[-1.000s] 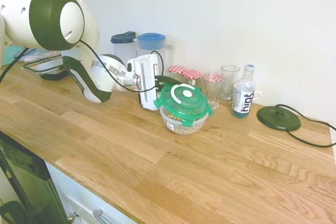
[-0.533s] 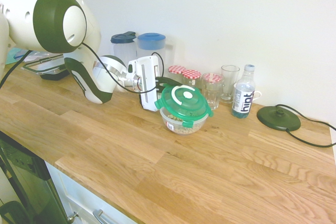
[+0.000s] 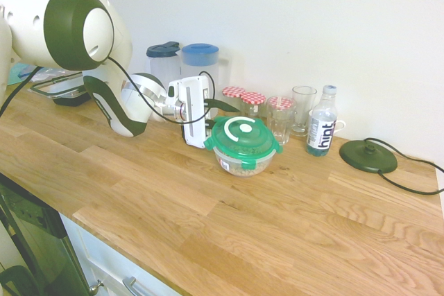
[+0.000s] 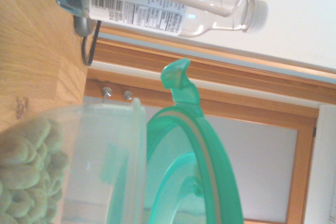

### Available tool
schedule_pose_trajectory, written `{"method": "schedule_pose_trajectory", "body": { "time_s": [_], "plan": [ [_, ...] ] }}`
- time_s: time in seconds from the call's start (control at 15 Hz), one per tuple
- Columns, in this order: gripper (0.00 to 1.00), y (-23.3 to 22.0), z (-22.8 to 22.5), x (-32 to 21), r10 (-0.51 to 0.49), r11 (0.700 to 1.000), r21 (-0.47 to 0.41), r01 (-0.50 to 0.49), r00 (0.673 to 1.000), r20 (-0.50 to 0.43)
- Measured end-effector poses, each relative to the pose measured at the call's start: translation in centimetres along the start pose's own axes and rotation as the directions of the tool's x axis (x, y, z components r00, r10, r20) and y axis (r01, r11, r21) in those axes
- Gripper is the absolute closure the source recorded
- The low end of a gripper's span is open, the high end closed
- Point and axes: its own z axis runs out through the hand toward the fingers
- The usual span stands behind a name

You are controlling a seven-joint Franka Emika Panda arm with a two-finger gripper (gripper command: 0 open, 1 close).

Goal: Cover the lid of food container

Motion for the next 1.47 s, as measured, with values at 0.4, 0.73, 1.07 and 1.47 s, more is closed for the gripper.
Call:
{"method": "schedule_pose_trajectory", "body": {
  "time_s": [0.4,0.73,1.07,1.47],
  "plan": [
    [0.0,1.0,-0.3,2.0,-0.017,0.996,0.092,0.003,0.988,0.152],
    [0.0,1.3,1.8,2.6,-0.03,0.991,0.132,-0.007,0.961,0.275],
    [0.0,2.8,1.1,3.3,-0.033,0.984,0.176,-0.03,0.938,0.346],
    [0.0,7.5,1.4,6.4,-0.049,0.961,0.265,-0.078,0.896,0.441]
  ]
}}
